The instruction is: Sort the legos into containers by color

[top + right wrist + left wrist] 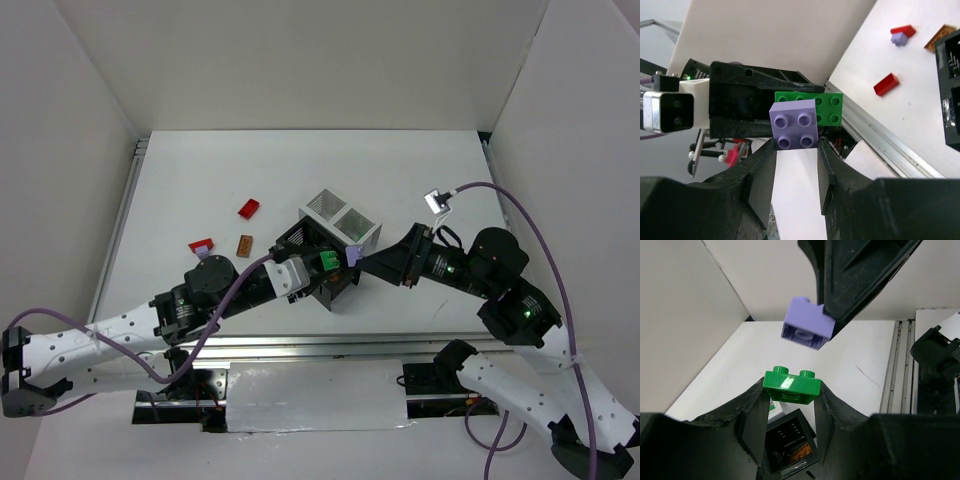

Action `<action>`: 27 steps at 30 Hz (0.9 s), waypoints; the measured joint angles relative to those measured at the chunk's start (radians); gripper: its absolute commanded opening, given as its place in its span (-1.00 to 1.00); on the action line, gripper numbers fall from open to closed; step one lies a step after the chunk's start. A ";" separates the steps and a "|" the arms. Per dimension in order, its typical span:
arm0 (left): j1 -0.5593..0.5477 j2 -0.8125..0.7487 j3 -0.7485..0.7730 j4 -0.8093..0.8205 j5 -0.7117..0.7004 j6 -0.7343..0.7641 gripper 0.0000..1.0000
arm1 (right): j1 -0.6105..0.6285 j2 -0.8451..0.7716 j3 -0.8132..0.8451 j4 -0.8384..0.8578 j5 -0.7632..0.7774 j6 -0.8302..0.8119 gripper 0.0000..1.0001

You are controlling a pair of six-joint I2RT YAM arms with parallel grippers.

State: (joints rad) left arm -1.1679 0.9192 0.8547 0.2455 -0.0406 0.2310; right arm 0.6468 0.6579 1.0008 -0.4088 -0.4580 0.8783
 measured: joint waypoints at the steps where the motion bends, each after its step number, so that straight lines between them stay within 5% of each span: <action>1: 0.000 -0.004 0.000 0.001 -0.007 0.000 -1.00 | 0.000 -0.007 0.000 0.001 0.008 -0.006 -1.00; 10: 0.021 0.082 0.024 0.022 -0.122 -0.016 -1.00 | -0.006 -0.047 0.031 -0.125 0.254 -0.087 -1.00; 18: 0.227 0.426 0.190 0.056 -0.098 -0.150 -1.00 | -0.006 -0.123 0.067 -0.273 0.528 -0.137 -1.00; 27: 0.326 0.835 0.459 0.104 -0.043 -0.292 -0.98 | -0.006 -0.130 0.067 -0.319 0.587 -0.175 -1.00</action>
State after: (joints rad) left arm -0.8421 1.7546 1.3132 0.3496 -0.0834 -0.0608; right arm 0.6407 0.5282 1.0676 -0.7280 0.1291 0.7036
